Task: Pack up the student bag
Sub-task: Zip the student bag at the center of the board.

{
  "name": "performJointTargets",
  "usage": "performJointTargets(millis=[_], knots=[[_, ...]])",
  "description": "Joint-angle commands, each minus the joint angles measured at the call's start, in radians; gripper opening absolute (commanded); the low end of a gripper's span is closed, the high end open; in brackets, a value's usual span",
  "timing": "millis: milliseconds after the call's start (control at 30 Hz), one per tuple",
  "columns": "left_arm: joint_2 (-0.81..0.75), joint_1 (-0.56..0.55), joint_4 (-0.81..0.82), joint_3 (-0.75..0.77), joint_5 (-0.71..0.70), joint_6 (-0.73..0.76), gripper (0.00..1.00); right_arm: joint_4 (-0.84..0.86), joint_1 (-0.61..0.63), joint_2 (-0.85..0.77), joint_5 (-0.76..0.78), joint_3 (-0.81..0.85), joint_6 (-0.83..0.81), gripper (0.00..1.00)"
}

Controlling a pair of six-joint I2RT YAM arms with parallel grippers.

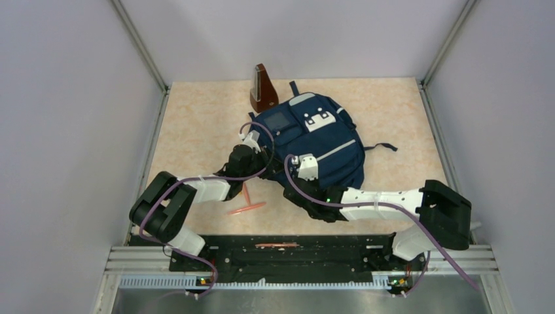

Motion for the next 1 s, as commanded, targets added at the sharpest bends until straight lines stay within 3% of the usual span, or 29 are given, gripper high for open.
performJointTargets(millis=[0,167,733,833,967], knots=[[-0.029,0.000,0.001,0.020,0.007,0.031,0.16,-0.026,0.014,-0.027,0.027,0.024,0.034,0.22],[-0.034,0.001,0.000,0.020,0.008,0.031,0.16,-0.025,0.014,0.009,0.047,0.021,0.034,0.27],[-0.053,0.000,-0.015,0.015,0.002,0.033,0.16,-0.038,-0.001,0.175,0.128,0.107,0.014,0.27],[-0.060,0.000,-0.016,0.014,-0.009,0.042,0.15,-0.093,-0.001,0.192,0.176,0.129,0.026,0.18],[-0.066,0.002,-0.045,0.028,-0.036,0.065,0.06,-0.099,-0.001,0.136,0.188,0.115,0.009,0.01]])
